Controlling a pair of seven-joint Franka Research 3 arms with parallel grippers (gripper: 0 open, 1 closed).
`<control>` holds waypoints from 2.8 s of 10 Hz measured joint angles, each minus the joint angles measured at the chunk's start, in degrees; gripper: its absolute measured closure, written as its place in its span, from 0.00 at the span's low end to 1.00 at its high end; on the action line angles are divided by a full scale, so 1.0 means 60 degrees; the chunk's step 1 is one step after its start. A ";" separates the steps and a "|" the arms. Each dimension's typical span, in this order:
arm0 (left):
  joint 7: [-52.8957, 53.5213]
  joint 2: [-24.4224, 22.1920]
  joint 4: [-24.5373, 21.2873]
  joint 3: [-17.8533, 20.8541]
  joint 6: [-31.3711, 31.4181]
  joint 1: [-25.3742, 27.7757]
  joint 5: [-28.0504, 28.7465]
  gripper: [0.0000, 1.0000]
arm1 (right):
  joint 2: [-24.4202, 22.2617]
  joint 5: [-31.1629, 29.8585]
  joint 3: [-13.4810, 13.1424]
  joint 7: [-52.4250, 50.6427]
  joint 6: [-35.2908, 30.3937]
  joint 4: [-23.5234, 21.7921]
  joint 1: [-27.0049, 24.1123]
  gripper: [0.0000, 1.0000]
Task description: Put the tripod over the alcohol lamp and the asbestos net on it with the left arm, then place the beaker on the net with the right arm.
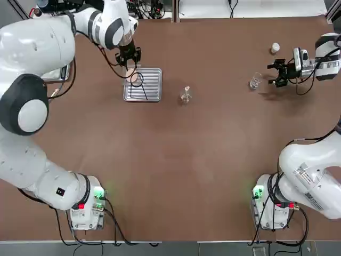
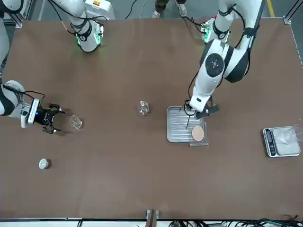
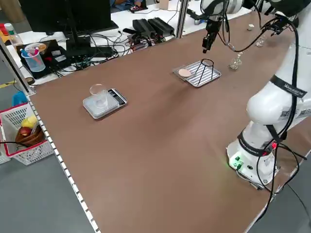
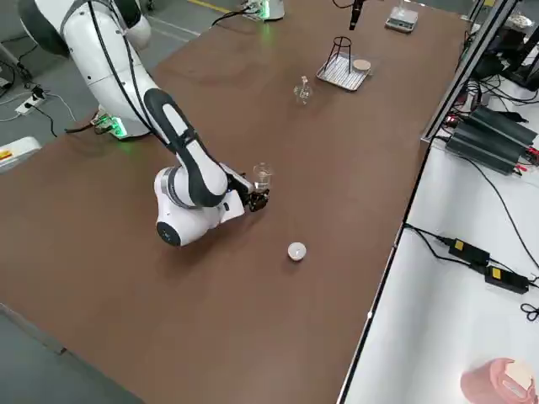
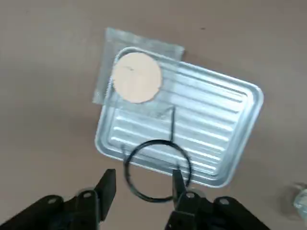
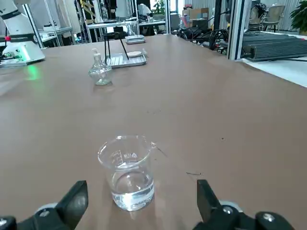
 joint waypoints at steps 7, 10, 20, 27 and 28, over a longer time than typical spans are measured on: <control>-0.1934 0.0114 -0.1881 -0.0089 0.2331 -0.0510 0.0117 0.46 | 0.0336 0.0138 0.0243 -0.0184 0.0356 0.0018 0.0000 0.00; -0.2260 0.0318 -0.1881 -0.0093 0.2486 -0.0523 0.0491 0.52 | 0.0398 0.0262 0.0273 -0.0185 0.0436 0.0065 -0.0003 0.00; -0.2248 0.0305 -0.1803 -0.0082 0.2149 -0.0466 0.0520 0.91 | 0.0473 0.0289 0.0499 -0.0367 0.0444 0.0059 -0.0004 0.00; -0.1821 0.0495 0.0899 -0.0143 -0.1003 -0.0608 0.0536 0.92 | 0.0518 0.0277 0.0478 -0.0718 0.0444 -0.0292 -0.0058 0.00; -0.1824 0.0918 0.1711 -0.0191 -0.1716 -0.0799 0.0534 0.92 | 0.0521 0.0266 0.0477 -0.0747 0.0440 -0.0371 -0.0094 0.00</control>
